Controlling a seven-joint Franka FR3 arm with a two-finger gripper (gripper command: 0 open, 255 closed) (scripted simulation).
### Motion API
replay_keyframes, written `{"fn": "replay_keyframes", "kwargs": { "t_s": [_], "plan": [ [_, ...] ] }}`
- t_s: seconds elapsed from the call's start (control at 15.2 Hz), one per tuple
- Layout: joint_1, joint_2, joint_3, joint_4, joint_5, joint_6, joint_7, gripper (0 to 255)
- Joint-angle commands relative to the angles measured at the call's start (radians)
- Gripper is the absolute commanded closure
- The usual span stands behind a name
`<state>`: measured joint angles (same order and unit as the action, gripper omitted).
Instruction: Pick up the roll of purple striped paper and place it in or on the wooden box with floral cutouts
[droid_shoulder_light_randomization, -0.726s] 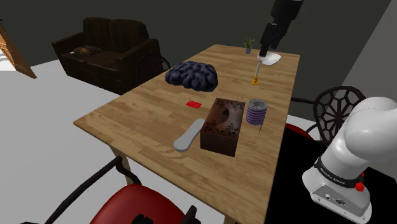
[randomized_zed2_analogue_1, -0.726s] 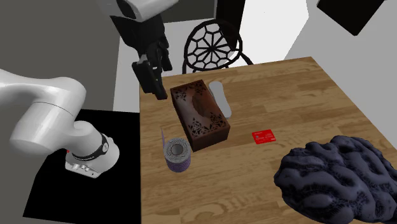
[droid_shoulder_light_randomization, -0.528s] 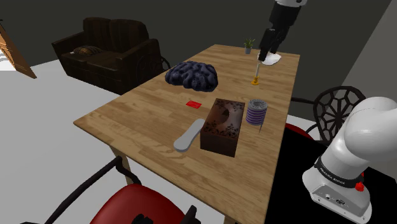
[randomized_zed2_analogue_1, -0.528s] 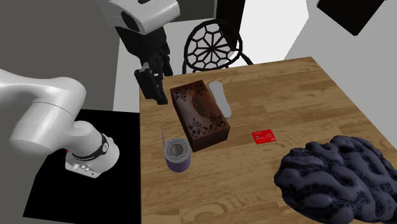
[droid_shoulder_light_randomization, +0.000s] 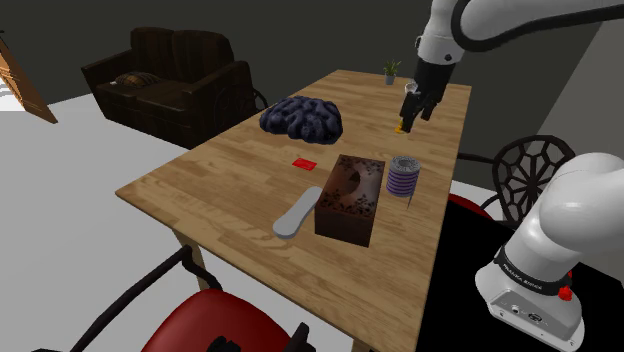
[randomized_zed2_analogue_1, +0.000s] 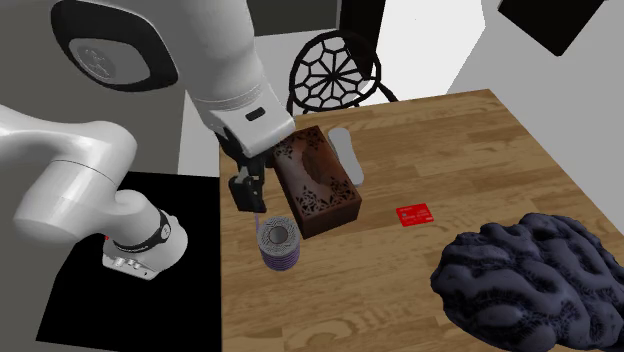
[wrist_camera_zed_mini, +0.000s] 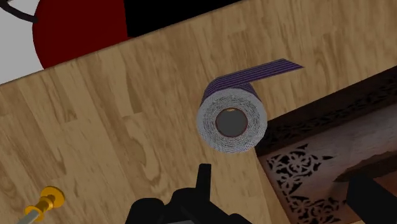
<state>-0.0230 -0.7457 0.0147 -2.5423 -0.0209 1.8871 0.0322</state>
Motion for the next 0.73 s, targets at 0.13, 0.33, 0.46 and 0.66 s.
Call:
{"fn": "replay_keyframes", "kwargs": {
  "t_s": [0.13,0.33,0.46,0.66],
  "plan": [
    [-0.019,0.03,-0.006,-0.107,0.0,0.097,0.027,0],
    [-0.034,0.067,-0.012,-0.176,-0.001,0.172,0.045,0],
    [-0.044,0.099,-0.016,-0.218,-0.002,0.226,0.057,0],
    [-0.049,0.132,-0.019,-0.255,-0.002,0.287,0.063,0]
  ]
}}
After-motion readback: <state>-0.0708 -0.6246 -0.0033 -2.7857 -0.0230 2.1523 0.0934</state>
